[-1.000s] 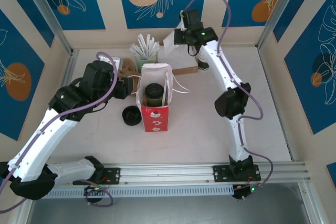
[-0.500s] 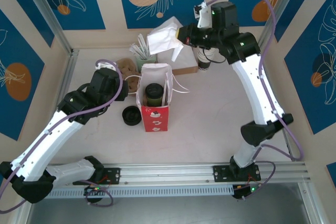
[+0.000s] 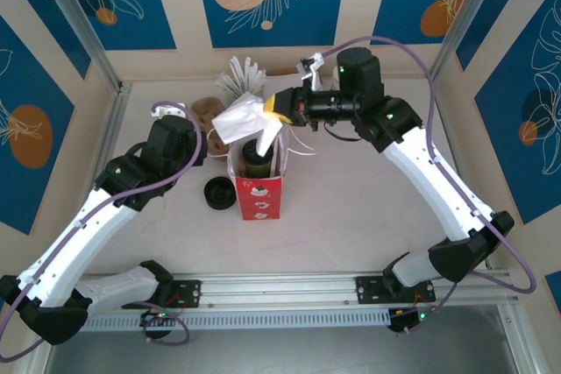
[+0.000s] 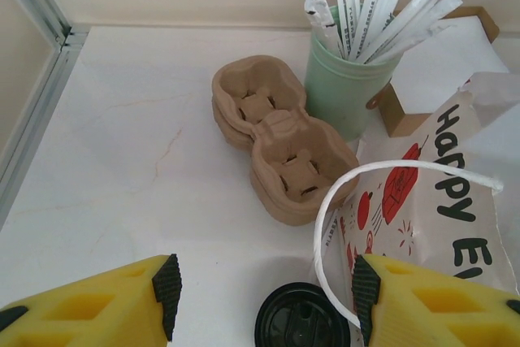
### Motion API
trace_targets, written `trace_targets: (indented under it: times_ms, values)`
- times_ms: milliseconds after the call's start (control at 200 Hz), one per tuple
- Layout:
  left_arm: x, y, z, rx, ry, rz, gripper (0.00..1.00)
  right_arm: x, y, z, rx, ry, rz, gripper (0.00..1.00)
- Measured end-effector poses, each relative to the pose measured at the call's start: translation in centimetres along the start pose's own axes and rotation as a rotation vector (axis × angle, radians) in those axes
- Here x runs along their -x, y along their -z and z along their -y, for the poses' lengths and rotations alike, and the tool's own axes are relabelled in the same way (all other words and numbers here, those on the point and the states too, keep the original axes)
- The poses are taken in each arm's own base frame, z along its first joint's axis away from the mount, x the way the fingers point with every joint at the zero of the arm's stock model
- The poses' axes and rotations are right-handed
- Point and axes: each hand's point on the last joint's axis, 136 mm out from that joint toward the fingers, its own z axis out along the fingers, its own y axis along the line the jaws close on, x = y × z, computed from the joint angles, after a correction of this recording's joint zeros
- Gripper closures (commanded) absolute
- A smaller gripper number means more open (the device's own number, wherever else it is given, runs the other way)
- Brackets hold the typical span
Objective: Pack the takeout coffee
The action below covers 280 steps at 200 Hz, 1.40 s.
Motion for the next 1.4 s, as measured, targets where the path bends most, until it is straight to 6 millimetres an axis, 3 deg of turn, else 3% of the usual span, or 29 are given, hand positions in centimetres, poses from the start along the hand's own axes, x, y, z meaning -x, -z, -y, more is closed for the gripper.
trace_targets:
  times_ms: [230,435,670,840,930,1000,1170,1400]
  values:
    - [0.4,0.4,-0.4,0.003,0.008,0.019,0.41,-0.8,-1.6,4.7,-0.133,-0.042,0.007,1.00]
    - [0.0,0.2,-0.4,0.005,0.004,0.013,0.41,-1.3,-1.8,8.0,-0.317,0.033,0.054,1.00]
    - [0.0,0.2,-0.4,0.005,0.005,0.013,0.41,-3.3,-3.9,12.6,-0.566,0.137,0.001,1.00]
    - [-0.3,-0.1,-0.4,0.007,0.002,0.009,0.40,-4.3,-4.5,14.8,-0.723,0.219,-0.035,1.00]
    - [-0.6,-0.2,-0.5,0.010,0.000,0.004,0.40,-4.3,-4.5,15.1,-0.786,0.265,-0.037,0.99]
    - [-0.8,-0.2,-0.6,0.011,0.000,0.002,0.40,-4.5,-4.4,14.9,-0.808,0.300,-0.038,0.82]
    - [-1.1,-0.1,-0.6,0.005,0.000,-0.001,0.39,-4.0,-4.0,13.1,-0.798,0.362,-0.025,0.55]
    - [-1.0,0.0,-0.6,-0.004,0.009,0.003,0.39,-2.0,-3.5,8.1,-0.703,0.454,0.043,0.50]
